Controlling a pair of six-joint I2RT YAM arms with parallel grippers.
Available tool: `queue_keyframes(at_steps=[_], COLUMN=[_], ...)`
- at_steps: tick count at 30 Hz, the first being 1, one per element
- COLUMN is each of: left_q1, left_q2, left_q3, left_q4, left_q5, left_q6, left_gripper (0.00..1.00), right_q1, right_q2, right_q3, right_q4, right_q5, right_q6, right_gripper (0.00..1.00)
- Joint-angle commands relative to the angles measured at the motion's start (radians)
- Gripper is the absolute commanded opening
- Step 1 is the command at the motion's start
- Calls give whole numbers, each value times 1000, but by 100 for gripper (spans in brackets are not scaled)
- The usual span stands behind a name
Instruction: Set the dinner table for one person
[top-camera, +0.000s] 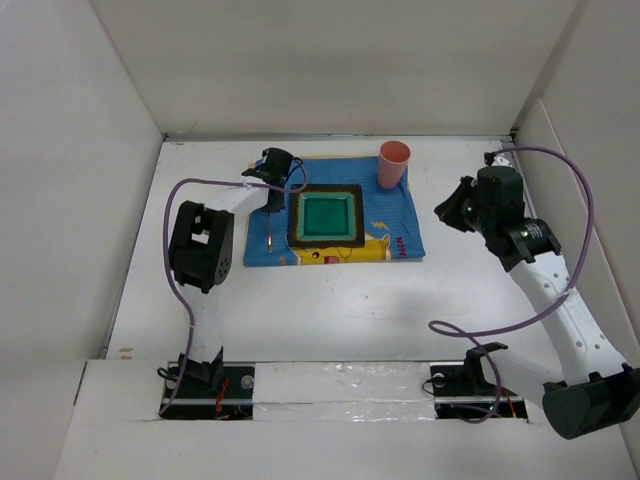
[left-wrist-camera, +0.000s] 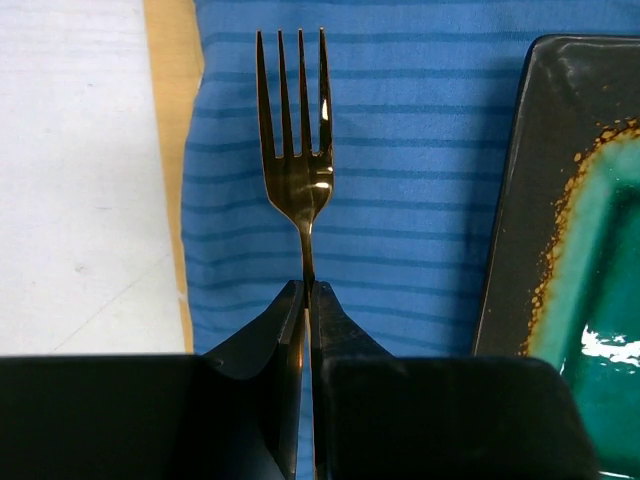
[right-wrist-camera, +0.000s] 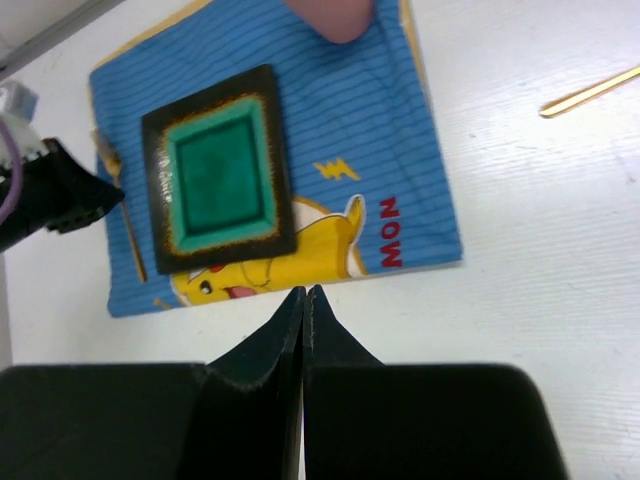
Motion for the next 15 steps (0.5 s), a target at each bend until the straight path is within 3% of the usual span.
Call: queue_keyframes(at_steps=[1,9,12,13,15], left_q1=[2,2,2,2,2], left_q2=[6,16,3,-3,-21], left_q3=[32,31,25,14,9], left_q4=[27,43,43,44,58], left_q5=[4,-14,-28,-31,-30], left_q6=[16,6,-2,-8,-8], left_gripper=[0,0,7,9,17], right_q1=[-51,-253,-307,-324,-378], right_q2=[4,187,291,315,383], right_q3=[-29,-74,-51,-46,-29], right_q4=[21,185,225,233,265], right_q5=[56,18,62,81,119], right_q6=[22,109,155,184,197], right_gripper=[1,0,0,2,19])
